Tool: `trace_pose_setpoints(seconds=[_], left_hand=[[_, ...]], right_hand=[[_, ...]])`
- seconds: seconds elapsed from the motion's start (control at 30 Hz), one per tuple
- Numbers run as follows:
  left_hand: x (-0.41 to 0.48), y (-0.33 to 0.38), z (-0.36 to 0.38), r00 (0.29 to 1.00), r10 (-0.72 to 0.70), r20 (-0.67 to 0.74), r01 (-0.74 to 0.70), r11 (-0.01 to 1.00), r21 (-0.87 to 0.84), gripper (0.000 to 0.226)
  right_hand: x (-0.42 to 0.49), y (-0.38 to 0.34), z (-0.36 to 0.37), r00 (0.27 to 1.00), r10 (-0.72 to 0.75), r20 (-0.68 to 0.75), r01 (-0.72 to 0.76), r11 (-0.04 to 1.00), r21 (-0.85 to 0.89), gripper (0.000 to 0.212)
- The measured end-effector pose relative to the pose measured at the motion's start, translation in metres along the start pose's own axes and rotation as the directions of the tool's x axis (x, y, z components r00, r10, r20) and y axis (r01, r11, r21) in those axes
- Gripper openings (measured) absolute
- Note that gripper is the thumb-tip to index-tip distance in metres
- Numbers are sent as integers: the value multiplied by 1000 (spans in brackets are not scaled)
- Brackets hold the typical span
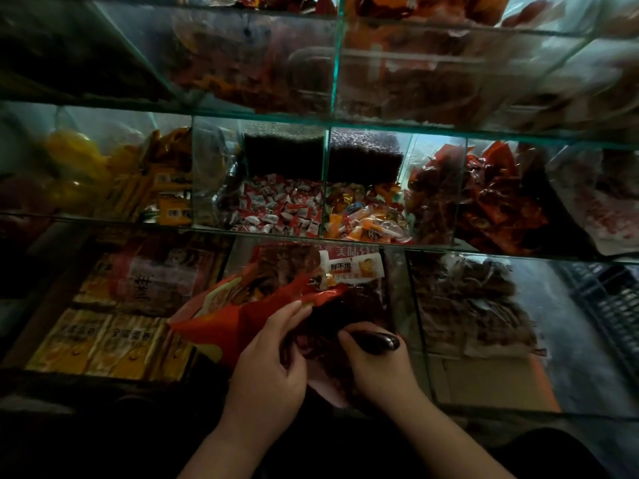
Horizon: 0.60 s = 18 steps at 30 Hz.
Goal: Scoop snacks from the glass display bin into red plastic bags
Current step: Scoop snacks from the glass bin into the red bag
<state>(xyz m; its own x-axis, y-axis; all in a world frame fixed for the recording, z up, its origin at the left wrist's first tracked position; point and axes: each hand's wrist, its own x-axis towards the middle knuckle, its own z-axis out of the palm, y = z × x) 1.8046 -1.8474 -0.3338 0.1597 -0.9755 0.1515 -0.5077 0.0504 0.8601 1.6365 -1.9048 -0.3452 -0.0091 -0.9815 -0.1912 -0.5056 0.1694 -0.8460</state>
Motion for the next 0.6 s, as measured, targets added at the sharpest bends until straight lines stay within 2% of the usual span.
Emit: trace_pose_setpoints(seconds=[0.13,0.27,0.33,0.4,0.5,0.53,0.6], left_hand=[[1,1,-1,999,-3,46,7,997,-72,92],[-1,-5,-3,998,-17,58,25,991,-129,97],[-2,-5,-2,998,-18,57,27,989,-147,98],[-1,-3,0,998,-2,66,12,989,-146,99],[0,2,7,996,8,85,3,991,-132,99],[-1,3,8,996,5,88,7,991,-134,98],[-2,3,7,997,6,77,5,990,-140,95]], right_hand=[[-4,-4,-6,989,123,-81,-96,957,275,17],[-16,-5,-17,985,139,-104,-94,930,356,14],[-16,-4,-17,973,209,-98,-152,900,408,15],[-13,-2,-14,958,270,-92,-213,892,399,15],[-10,-1,-5,953,284,-103,-228,900,371,13],[-11,0,-4,944,314,-97,-249,877,411,12],[-14,-1,-6,917,397,-39,-308,768,562,13]])
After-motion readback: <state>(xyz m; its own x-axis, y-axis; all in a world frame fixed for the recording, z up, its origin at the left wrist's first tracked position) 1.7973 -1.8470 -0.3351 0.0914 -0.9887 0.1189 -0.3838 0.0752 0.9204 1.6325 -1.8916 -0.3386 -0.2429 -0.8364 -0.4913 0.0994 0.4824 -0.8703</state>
